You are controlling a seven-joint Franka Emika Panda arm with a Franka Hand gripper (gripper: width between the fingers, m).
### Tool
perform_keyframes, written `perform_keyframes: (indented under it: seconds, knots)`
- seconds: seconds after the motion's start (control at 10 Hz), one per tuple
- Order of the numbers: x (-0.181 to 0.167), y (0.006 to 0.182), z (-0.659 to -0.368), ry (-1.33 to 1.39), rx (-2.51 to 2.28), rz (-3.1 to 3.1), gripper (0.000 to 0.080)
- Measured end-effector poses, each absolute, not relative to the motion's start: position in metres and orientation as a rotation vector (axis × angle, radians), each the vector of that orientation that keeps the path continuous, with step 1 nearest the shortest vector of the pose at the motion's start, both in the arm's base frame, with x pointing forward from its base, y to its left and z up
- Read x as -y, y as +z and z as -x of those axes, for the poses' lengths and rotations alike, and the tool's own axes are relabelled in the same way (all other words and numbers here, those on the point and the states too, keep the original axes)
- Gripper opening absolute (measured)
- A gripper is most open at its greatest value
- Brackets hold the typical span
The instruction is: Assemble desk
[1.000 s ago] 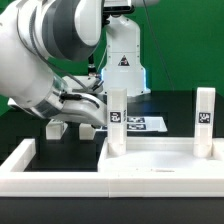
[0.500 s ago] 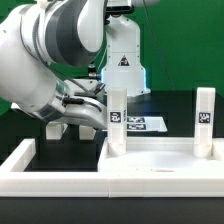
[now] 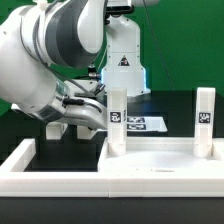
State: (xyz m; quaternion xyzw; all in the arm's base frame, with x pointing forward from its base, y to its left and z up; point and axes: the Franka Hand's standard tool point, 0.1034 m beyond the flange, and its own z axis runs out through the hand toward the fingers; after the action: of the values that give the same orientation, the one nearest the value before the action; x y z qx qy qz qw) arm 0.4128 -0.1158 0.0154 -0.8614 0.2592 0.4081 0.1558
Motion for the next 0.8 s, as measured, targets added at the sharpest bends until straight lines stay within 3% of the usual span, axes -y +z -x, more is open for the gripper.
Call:
perform_keyframes:
  seconds: [0.1, 0.8]
  knots:
    - [0.1158, 0.0154, -0.4128, 1.169, -0.742, 2.467, 0.0284]
    - [0.1158, 0.0154, -0.4128, 1.169, -0.742, 2.467, 0.0285]
